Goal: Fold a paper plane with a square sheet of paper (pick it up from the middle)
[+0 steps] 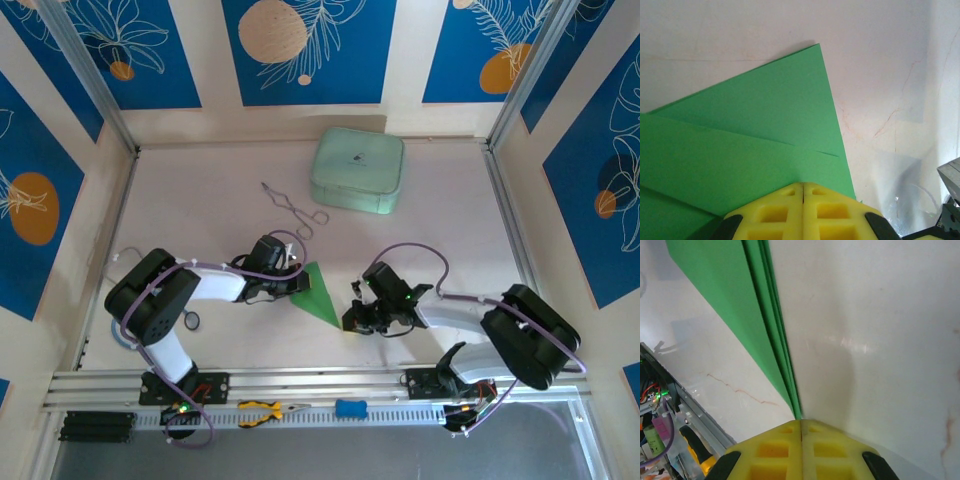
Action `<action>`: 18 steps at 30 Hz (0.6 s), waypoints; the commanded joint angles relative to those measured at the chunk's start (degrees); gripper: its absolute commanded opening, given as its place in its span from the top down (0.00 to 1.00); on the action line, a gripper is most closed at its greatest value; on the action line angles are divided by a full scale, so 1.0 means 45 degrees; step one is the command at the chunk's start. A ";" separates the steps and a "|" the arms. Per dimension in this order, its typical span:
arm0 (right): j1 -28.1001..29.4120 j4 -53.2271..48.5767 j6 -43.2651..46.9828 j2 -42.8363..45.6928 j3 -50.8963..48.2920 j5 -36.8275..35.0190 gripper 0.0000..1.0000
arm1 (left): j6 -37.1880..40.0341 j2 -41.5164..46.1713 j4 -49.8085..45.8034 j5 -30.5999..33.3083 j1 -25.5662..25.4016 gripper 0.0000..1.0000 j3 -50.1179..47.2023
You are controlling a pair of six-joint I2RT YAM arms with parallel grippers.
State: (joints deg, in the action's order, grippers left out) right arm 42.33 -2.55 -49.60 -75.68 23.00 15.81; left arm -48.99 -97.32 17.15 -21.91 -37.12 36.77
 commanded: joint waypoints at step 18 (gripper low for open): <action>0.0709 -0.0856 -0.1221 -0.2715 0.2324 -0.0474 0.93 | 0.0649 -0.0679 -0.1642 0.0011 0.0233 1.00 0.0369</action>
State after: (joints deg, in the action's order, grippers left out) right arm 44.62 -4.14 -51.86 -88.33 35.38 14.28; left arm -48.05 -98.06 14.96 -22.87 -36.82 38.57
